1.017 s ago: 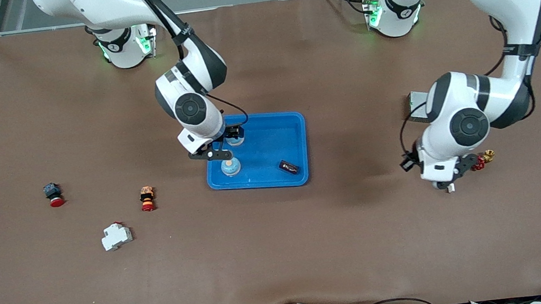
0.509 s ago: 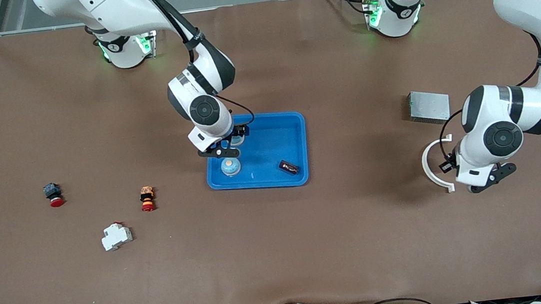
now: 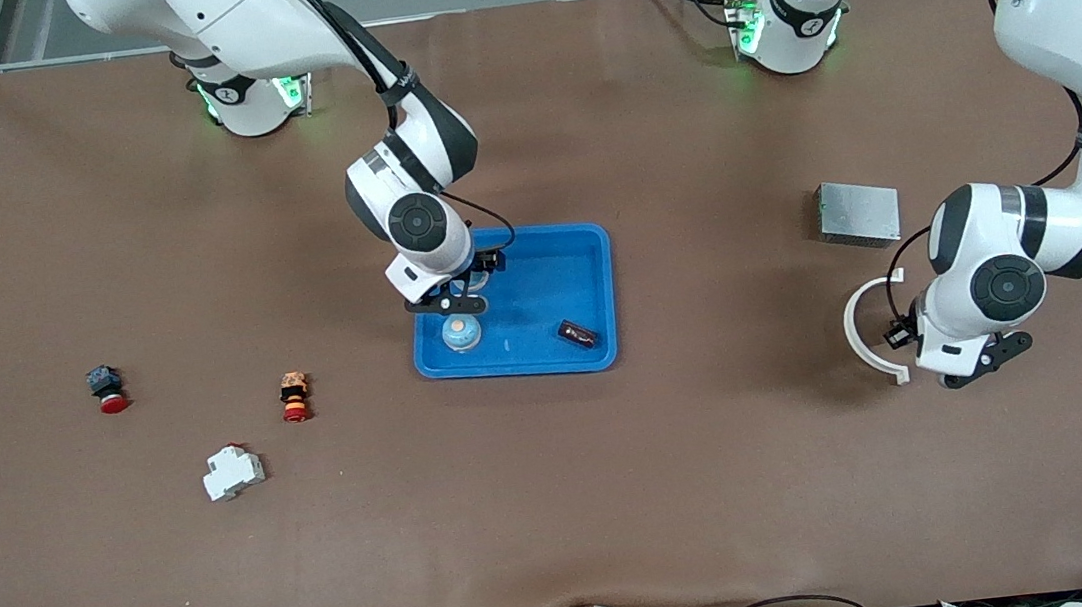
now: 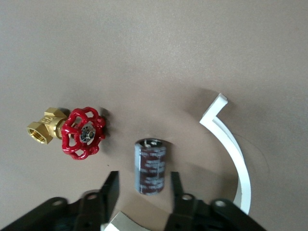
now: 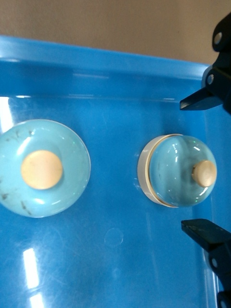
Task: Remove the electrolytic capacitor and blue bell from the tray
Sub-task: 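Set the capacitor by the red valve while the right gripper lifts the bell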
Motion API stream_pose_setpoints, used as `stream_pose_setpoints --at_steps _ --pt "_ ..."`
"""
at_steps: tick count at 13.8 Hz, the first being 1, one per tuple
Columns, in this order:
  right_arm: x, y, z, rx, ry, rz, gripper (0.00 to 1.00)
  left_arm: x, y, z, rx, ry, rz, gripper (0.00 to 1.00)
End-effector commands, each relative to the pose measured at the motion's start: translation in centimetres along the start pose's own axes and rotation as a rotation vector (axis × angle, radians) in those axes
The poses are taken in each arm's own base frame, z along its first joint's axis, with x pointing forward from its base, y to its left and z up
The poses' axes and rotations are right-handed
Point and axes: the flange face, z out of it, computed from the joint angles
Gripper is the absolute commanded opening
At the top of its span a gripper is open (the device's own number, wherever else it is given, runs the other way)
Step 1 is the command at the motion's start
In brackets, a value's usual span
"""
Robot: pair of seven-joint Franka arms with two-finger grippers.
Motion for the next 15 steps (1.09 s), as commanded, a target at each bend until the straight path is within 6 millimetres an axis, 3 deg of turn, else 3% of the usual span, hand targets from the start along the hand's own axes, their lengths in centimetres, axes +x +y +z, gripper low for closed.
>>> stream_pose_setpoints --at_steps 1,3,4,6,11,12,13,15 --pt "0.0 -0.5 0.5 0.016 -0.001 0.019 1.00 0.1 0.0 -1.1 0.000 0.025 -0.008 1.00" --pt "0.0 -0.5 0.9 0.012 -0.005 0.019 1.00 -0.3 0.1 -3.3 -0.002 0.027 -0.044 1.00" --pt "0.1 -0.5 1.0 0.011 -0.006 0.019 1.00 -1.0 1.3 -4.8 -0.012 0.029 -0.060 1.00" --pt "0.2 -0.5 1.1 0.016 0.001 0.020 1.00 -3.0 5.4 -7.7 -0.068 0.033 -0.109 1.00" --pt "-0.1 -0.8 1.5 0.016 0.006 0.012 1.00 -8.4 15.4 -12.5 -0.154 0.064 -0.212 1.00" --pt "-0.1 -0.8 1.5 0.017 0.005 0.013 0.79 -9.5 17.6 -13.2 -0.174 0.057 -0.254 1.00" --pt "-0.1 -0.8 1.5 0.016 0.004 0.013 0.66 -11.2 20.4 -13.3 -0.191 0.041 -0.295 1.00" --pt "-0.1 -0.9 1.5 0.016 0.004 0.012 0.47 -15.0 25.5 -13.3 -0.208 0.019 -0.365 1.00"
